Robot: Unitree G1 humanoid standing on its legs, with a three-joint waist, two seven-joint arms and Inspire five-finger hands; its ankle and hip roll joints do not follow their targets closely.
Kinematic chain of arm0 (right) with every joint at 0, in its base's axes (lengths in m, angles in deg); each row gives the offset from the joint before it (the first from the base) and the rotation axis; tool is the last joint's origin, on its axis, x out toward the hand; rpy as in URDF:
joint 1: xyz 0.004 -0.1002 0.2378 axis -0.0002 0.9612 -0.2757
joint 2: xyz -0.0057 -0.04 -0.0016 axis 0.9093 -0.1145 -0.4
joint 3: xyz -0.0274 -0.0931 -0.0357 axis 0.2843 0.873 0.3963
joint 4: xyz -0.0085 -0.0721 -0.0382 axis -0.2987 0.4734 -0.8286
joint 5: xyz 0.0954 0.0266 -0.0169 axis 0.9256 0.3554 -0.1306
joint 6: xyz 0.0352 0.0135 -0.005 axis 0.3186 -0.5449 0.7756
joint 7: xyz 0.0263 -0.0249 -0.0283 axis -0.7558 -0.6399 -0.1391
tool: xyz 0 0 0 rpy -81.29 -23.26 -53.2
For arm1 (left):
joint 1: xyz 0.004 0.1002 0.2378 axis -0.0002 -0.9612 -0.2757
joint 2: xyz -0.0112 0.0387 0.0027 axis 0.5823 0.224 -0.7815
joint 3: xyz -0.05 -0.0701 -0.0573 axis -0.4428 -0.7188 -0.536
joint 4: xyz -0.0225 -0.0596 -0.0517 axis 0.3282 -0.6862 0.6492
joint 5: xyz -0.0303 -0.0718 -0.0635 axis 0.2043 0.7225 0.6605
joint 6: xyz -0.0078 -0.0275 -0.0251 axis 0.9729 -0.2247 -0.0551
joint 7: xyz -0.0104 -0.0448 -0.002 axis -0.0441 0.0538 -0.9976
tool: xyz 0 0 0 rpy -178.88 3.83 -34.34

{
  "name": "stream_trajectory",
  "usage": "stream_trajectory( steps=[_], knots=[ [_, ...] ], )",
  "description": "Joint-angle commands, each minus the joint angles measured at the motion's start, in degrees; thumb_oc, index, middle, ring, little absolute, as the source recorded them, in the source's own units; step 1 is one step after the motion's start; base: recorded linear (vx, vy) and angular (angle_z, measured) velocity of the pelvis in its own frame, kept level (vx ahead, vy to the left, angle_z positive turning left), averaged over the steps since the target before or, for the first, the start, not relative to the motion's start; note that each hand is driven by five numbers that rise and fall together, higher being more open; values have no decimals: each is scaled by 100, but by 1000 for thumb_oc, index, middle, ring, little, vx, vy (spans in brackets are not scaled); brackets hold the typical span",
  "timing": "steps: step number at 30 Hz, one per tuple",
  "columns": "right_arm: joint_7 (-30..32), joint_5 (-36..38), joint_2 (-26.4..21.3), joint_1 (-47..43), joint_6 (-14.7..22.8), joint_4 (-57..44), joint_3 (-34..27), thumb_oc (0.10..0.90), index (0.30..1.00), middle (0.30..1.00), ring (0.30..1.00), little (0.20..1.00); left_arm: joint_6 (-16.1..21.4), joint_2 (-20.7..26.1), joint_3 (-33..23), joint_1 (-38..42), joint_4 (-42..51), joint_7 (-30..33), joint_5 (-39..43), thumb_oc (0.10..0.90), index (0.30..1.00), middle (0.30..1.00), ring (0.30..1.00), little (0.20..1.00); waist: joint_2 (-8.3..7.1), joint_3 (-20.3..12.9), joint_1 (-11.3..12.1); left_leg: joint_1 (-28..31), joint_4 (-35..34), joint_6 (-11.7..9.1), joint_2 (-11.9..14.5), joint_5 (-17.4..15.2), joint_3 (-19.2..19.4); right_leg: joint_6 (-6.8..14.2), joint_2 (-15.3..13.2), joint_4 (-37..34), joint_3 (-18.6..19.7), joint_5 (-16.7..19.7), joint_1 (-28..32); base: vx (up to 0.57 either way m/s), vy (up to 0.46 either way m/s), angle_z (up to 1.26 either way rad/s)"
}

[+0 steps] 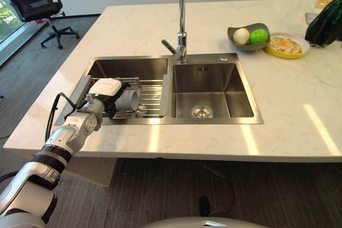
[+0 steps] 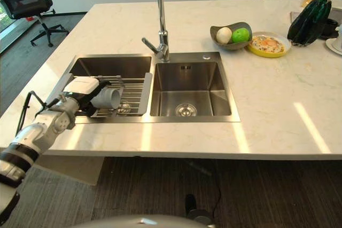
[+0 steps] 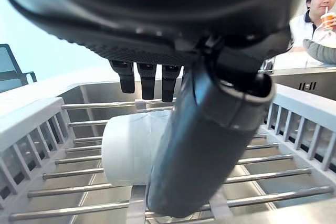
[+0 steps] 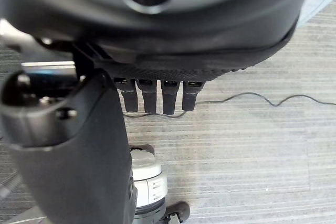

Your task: Place the dishes in the dishwasher.

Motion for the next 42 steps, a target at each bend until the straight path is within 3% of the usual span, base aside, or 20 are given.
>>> stream_trajectory(
  steps=[1, 13, 15, 21, 27, 28, 30, 31, 33, 34, 35, 36, 37, 38, 39, 42],
  knots=[
    [42, 216, -15, -20, -47, 87, 193, 800, 900, 900, 900, 900, -183, 190, -41, 993, -341, 251, 53, 800, 900, 900, 900, 900, -259, -122, -138, -287, 19, -132, 106, -68, -162, 807, -534, 98, 72, -736, 569, -1, 12, -5],
    [39, 234, -72, -216, -100, 153, 336, 800, 900, 900, 900, 900, -214, 42, 674, 2039, -1739, 147, 818, 800, 900, 900, 900, 900, -252, 53, -238, -380, 19, -86, 87, -51, 5, 871, -556, 98, 246, -598, 334, -19, 14, -9],
    [33, 245, -78, -254, -139, 222, 358, 800, 900, 900, 900, 900, -205, -36, 832, 2160, -1949, -126, 1165, 400, 300, 300, 300, 300, -234, 88, -270, -389, 19, -73, 78, -42, 48, 888, -554, 98, 296, -573, 287, -17, 16, -12],
    [-14, 242, -46, -278, -167, 347, 408, 800, 900, 900, 900, 900, -176, -245, 977, 2299, -2280, -246, 1451, 400, 300, 300, 300, 300, -220, 98, -285, -365, 19, -66, 65, -60, 82, 900, -576, 98, 318, -560, 281, -3, 5, -5],
    [-27, 367, 23, -279, -144, 294, 284, 800, 900, 900, 900, 900, -131, -97, 732, 2133, -907, -65, 1479, 400, 300, 300, 300, 300, -202, 72, -226, -327, 19, -78, 66, -61, -26, 888, -597, 98, 202, -623, 386, 1, -6, 2],
    [-33, 405, 57, -234, -117, 262, 223, 800, 900, 900, 900, 900, -64, 28, 432, 1879, -174, 141, 1431, 400, 300, 300, 300, 300, -208, 39, -175, -315, 19, -90, 71, -56, -91, 869, -591, 98, 136, -659, 441, 9, -27, 8],
    [-32, 432, 81, -227, -100, 246, 188, 800, 900, 900, 900, 900, 6, 73, 220, 1697, 239, 239, 1421, 400, 300, 300, 300, 300, -214, 21, -144, -315, 19, -98, 74, -51, -140, 852, -581, 98, 91, -683, 475, 17, -57, 19],
    [-18, 492, 137, -203, -73, 216, 85, 800, 900, 900, 900, 900, 135, 82, -252, 1337, 937, 468, 1436, 400, 300, 300, 300, 300, -245, 2, -54, -319, 19, -124, 89, -27, -244, 816, -569, 98, 14, -721, 532, 15, -68, 22],
    [-18, 492, 137, -203, -73, 216, 85, 800, 900, 900, 900, 900, 135, 82, -252, 1337, 937, 468, 1436, 400, 300, 300, 300, 300, -245, 2, -54, -319, 19, -124, 89, -27, -244, 816, -569, 98, 14, -721, 532, 8, -48, 20],
    [-3, 511, 182, -145, -39, 199, 32, 800, 900, 900, 900, 900, 294, 2, -806, 863, 1607, 676, 1504, 400, 300, 300, 300, 300, -268, -16, 8, -321, 19, -152, 107, -5, -355, 774, -550, 98, -67, -772, 607, 10, -49, 25],
    [-3, 511, 182, -145, -39, 199, 32, 800, 900, 900, 900, 900, 294, 2, -806, 863, 1607, 676, 1504, 400, 300, 300, 300, 300, -268, -16, 8, -321, 19, -152, 107, -5, -355, 774, -550, 98, -67, -772, 607, 13, -122, 51],
    [17, 514, 216, -113, -27, 185, -11, 800, 900, 900, 900, 900, 472, -208, -1442, 345, 2256, 861, 1843, 400, 300, 300, 300, 300, -300, -39, 82, -328, 19, -195, 141, 39, -480, 720, -513, 98, -154, -820, 675, 3, -73, 26],
    [17, 514, 216, -113, -27, 185, -11, 800, 900, 900, 900, 900, 472, -208, -1442, 345, 2256, 861, 1843, 400, 300, 300, 300, 300, -300, -39, 82, -328, 19, -195, 141, 39, -480, 720, -513, 98, -154, -820, 675, -26, -157, 56],
    [23, 511, 233, -112, -13, 171, -26, 800, 900, 900, 900, 900, 630, -435, -2087, -159, 2836, 940, 2292, 400, 300, 300, 300, 300, -324, -58, 164, -365, 19, -240, 179, 164, -594, 643, -470, 98, -258, -822, 719, -29, -84, 30],
    [23, 511, 233, -112, -13, 171, -26, 800, 900, 900, 900, 900, 630, -435, -2087, -159, 2836, 940, 2292, 400, 300, 300, 300, 300, -324, -58, 164, -365, 19, -240, 179, 164, -594, 643, -470, 98, -258, -822, 719, 11, -178, 63],
    [15, 490, 148, -253, 25, 2, 49, 800, 900, 900, 900, 900, 1048, -838, -3786, -1439, 3783, 1185, 3736, 400, 300, 300, 300, 300, -314, 53, 549, -587, 388, -428, 323, 320, -1078, 405, -297, 98, -633, -1041, 951, -32, -262, 47]
  ],
)
